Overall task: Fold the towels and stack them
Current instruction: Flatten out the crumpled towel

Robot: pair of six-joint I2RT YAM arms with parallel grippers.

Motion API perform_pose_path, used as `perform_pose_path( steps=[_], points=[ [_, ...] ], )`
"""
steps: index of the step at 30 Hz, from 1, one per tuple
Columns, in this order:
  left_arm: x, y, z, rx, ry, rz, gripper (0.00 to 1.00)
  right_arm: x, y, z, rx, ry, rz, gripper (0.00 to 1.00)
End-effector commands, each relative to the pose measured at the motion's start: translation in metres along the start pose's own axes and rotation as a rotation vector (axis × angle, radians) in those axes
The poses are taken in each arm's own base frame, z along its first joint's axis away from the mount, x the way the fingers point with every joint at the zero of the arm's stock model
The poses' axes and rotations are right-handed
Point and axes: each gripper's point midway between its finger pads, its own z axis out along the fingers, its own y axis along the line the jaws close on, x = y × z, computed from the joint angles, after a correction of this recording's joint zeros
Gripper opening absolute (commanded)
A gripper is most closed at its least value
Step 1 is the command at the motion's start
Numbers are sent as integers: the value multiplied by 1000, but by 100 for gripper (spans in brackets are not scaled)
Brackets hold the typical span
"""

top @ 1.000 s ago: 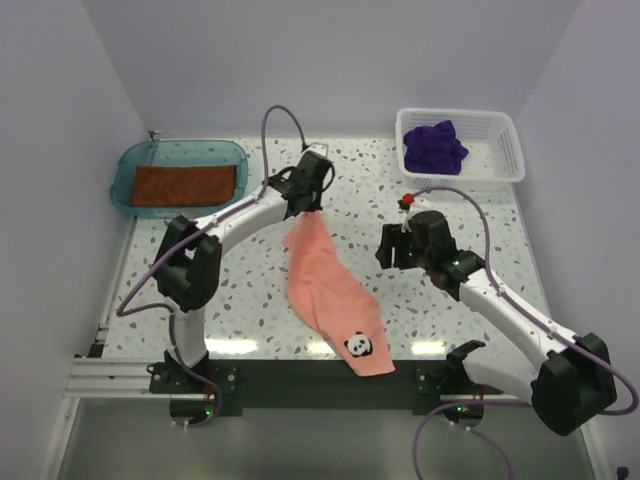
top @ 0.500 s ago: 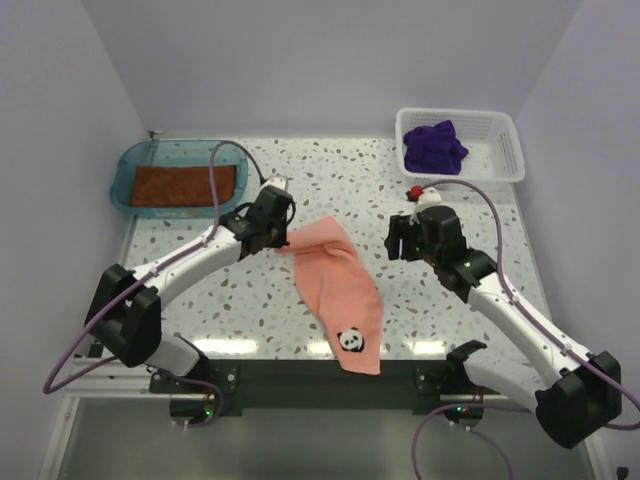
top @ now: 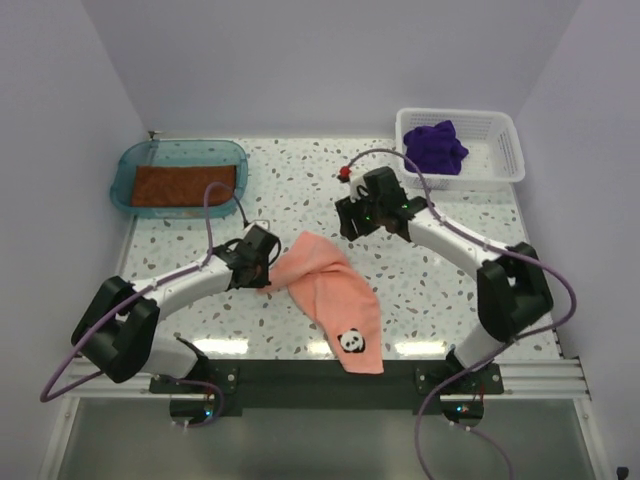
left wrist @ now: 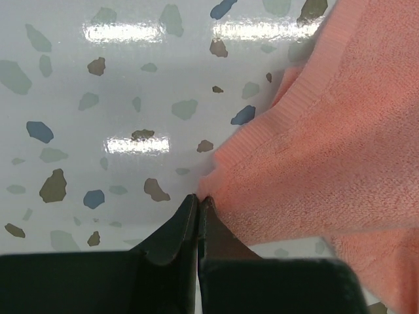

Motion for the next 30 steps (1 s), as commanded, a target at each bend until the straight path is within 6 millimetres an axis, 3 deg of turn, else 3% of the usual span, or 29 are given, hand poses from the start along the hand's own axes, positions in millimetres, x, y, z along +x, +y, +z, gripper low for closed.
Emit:
perform_pose_path(
  steps=[1,7,9,14,22,30],
  points=[
    [-14,-5,0,29,-69,-52,0,-33,34,25,-126,-28,-163,58],
    [-14,-7,-1,44,-73,-54,0,-37,64,85,-177,36,-266,60],
    [-16,-7,-1,47,-76,-51,0,-43,71,96,-185,36,-289,60],
    [-17,-8,-3,51,-84,-47,0,-31,69,130,-165,94,-324,58],
    [-22,-10,-4,59,-100,-42,0,-17,65,152,-141,134,-347,54],
    [-22,-7,-5,46,-106,-35,0,21,63,165,-116,243,-386,48]
  ],
)
